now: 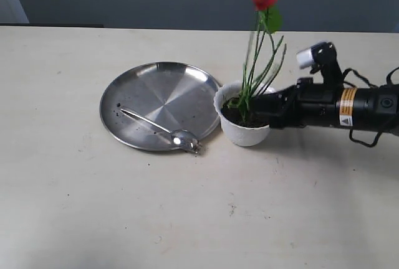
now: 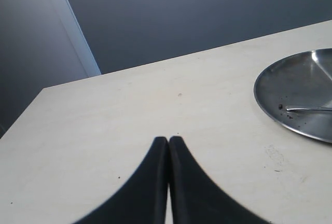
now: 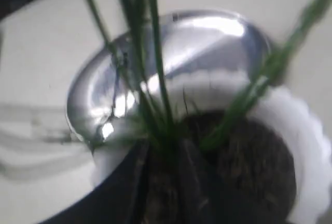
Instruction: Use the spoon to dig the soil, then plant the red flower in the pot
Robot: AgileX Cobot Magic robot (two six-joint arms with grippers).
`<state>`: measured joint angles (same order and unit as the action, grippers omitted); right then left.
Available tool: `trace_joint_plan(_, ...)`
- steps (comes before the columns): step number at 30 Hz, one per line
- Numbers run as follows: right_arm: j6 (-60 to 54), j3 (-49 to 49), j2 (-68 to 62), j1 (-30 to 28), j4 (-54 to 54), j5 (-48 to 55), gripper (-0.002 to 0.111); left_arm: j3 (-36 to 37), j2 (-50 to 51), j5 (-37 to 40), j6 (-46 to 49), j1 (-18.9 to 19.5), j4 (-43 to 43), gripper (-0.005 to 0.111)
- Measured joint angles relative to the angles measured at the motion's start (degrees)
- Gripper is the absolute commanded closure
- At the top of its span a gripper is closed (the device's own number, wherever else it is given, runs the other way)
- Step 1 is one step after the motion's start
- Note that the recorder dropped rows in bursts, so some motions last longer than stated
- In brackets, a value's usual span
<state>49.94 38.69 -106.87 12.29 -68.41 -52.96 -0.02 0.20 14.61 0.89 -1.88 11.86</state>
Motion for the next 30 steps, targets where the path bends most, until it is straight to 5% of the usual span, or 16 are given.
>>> trace_joint_plan(3,-0.1,-0.5,-0.6,0.0,-1.9,2.5,0.059,0.0,0.0,0.0,0.0,0.0,0.0,0.106)
trace_joint_plan(30,2.5,-1.6,8.2,0.0,-1.7,5.8,0.06,0.0,0.0,0.0,0.0,0.0,0.0,0.106)
